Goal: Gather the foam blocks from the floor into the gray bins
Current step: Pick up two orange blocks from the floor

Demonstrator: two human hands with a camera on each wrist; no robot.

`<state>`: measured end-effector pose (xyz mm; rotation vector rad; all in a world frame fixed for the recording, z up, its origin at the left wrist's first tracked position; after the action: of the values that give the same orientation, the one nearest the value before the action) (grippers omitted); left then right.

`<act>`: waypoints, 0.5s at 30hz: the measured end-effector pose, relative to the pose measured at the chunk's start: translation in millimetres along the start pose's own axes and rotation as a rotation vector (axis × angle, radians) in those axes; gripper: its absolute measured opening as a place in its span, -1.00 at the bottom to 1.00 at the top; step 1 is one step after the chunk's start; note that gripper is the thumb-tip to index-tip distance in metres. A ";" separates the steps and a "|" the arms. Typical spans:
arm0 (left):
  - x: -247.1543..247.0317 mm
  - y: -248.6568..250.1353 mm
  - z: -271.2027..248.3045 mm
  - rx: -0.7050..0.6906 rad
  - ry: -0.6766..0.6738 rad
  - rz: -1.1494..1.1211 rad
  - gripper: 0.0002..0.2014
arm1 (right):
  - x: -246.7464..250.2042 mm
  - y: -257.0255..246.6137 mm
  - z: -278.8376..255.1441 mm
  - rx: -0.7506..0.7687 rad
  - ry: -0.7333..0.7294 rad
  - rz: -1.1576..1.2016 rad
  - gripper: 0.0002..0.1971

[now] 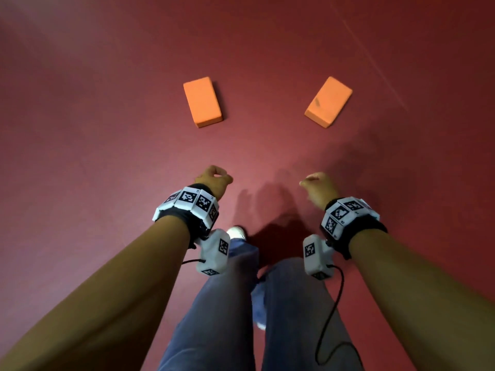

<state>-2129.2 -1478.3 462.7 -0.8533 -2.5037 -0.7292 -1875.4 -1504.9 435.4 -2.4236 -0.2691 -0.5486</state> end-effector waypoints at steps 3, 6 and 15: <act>19.3 32.9 51.6 0.022 0.008 0.027 -0.94 | 2.2 -22.6 48.8 -0.038 0.018 -0.048 -0.69; 23.2 65.9 104.3 0.036 0.000 0.031 -0.94 | 6.2 -40.4 106.7 -0.088 0.034 -0.014 -0.73; 48.4 127.3 308.6 0.177 0.118 0.104 -0.61 | 11.1 -85.7 319.9 -0.132 0.003 -0.104 -0.54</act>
<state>-2142.4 -1189.6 288.9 -0.8444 -2.3588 -0.4996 -1790.9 -1238.0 258.1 -2.5462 -0.3704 -0.6343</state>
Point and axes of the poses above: each hand's wrist, its own z-axis towards the middle knuckle, its own x-axis out of the back of the hand, y = z × x, the point moved 3 cm from there along z, towards the middle knuckle, and after that the axes turned 10 degrees about z, right-handed, at the moved point
